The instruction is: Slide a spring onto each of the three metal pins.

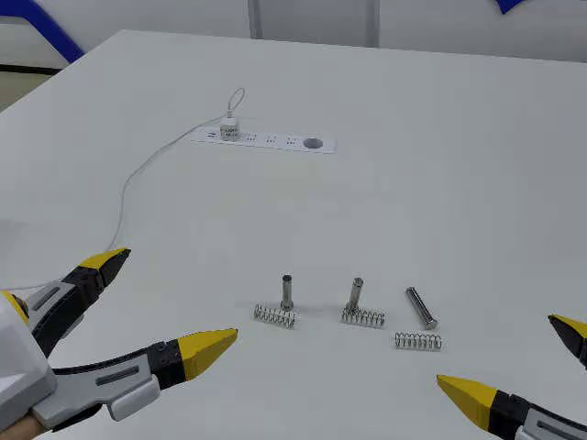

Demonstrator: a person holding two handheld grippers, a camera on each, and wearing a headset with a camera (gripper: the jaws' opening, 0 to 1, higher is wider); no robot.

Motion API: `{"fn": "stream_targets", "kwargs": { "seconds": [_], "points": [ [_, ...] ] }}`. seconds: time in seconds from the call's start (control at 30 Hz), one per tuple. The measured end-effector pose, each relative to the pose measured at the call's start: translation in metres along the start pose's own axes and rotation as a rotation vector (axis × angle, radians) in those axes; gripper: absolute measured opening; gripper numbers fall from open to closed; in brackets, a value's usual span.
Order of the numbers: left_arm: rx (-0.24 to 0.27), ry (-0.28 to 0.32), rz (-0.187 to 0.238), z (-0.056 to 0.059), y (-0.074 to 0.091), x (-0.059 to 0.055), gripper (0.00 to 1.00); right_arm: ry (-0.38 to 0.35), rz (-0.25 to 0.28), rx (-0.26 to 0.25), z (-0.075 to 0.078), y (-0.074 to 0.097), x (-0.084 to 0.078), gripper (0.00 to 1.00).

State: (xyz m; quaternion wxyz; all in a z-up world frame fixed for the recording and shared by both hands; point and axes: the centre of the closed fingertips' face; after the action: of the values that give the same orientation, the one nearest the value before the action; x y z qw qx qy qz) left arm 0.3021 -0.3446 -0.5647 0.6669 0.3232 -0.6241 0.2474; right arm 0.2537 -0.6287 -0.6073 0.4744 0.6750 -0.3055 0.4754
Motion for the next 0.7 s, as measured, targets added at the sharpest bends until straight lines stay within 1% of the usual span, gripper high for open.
{"fn": "stream_targets", "kwargs": {
  "seconds": [0.17,0.27,0.33,0.43,0.7],
  "points": [
    [-0.004,0.006,-0.003,0.0007,0.0003,-0.0008,1.00,-0.005,-0.001,0.005,-0.0021,-0.0009,-0.0006,0.90],
    [-0.009,-0.006,-0.013,0.0020,0.0000,-0.0025,1.00,-0.002,-0.006,0.000,-0.0002,-0.0010,-0.0017,0.90],
    [-0.011,-0.008,-0.011,0.0023,0.0001,-0.0019,1.00,-0.006,-0.003,0.000,-0.0001,-0.0012,-0.0012,0.90],
    [-0.003,-0.007,0.003,0.0011,0.0010,0.0014,1.00,-0.006,-0.003,0.001,0.0000,-0.0008,-0.0009,0.90],
    [0.002,0.009,0.001,-0.0001,0.0009,0.0001,1.00,-0.006,0.003,-0.006,0.0007,0.0008,0.0004,0.89]
  ]
}}
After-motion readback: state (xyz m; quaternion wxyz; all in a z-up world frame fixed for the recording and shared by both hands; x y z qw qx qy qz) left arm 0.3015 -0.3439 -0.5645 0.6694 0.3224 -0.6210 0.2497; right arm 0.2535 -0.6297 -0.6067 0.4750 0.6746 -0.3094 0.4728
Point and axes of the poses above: the centre of the closed fingertips' face, and the gripper's own axes: y roughly backward along the fingers, z roughly to its right, x roughly out of its top, and after that the axes turned 5 degrees about -y, right-handed
